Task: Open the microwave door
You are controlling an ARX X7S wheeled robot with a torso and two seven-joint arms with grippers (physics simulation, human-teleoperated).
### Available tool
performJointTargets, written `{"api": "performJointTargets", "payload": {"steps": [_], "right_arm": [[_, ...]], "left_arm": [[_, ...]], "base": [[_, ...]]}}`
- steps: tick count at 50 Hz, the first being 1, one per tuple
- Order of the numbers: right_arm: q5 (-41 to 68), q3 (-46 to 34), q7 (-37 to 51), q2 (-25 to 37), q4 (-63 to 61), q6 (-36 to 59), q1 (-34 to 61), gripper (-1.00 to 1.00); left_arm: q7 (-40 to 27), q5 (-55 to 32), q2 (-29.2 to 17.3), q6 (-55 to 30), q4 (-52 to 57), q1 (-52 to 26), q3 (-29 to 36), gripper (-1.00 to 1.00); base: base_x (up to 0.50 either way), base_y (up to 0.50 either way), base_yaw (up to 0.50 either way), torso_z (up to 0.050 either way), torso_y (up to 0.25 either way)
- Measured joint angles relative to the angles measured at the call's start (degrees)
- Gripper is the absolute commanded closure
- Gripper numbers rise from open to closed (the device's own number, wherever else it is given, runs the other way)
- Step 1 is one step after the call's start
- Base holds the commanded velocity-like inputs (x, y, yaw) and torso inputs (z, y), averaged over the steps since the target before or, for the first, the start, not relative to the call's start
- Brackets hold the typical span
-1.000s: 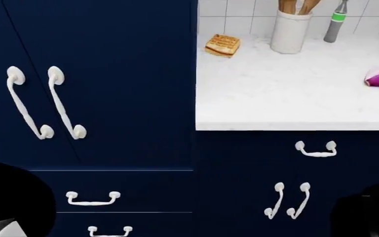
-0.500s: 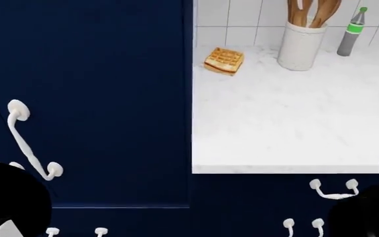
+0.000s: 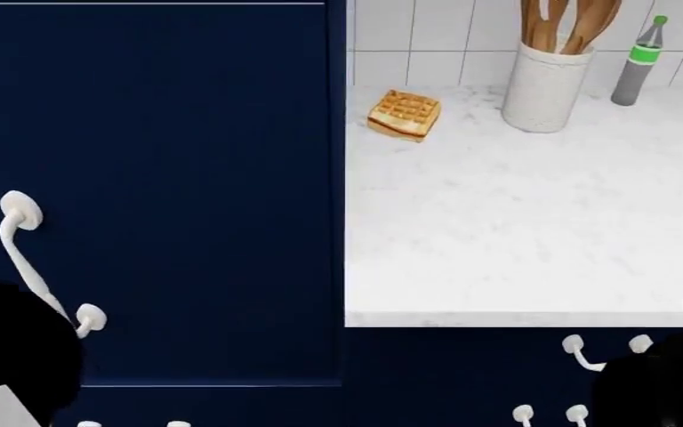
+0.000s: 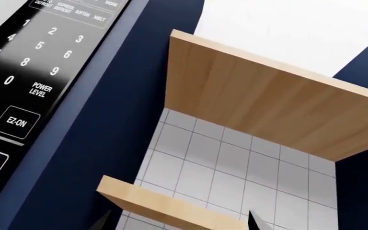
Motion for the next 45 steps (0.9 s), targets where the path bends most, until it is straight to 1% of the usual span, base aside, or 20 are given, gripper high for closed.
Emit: {"api": "performJointTargets", "payload": {"steps": [7,13,34,40,45], "right_arm": [[0.3,0.1,0.0,0.0,-0.1,0.1,-0.1,-1.0],[0.4,0.1,0.1,0.0,0.1,-0.4,-0.4,-1.0],[0.8,0.0,0.4,0.1,0.3,-1.1,-0.8,-1.0],[1.0,0.0,0.5,0.2,0.0,-0.5,-0.4,-1.0],[1.2,0.1,0.5,0.3,-0.4,0.4,0.0,-1.0]], "left_arm": [[0.2,0.2,-0.6,-1.8,-4.5,-4.7,1.8,-1.0],[1.1,1.4,-1.1,-1.0,-10.6,-8.5,4.6,-1.0],[4.6,7.0,-0.8,7.9,-31.5,-17.3,13.2,-1.0],[5.3,8.2,-0.5,10.7,-36.5,-18.7,14.8,-1.0],[5.6,7.7,-0.5,13.0,-39.2,-20.0,15.9,-1.0]], "base": [[0.0,0.0,0.0,0.0,0.0],[0.0,0.0,0.0,0.0,0.0],[0.0,0.0,0.0,0.0,0.0],[0.0,0.0,0.0,0.0,0.0],[0.0,0.0,0.0,0.0,0.0]]}}
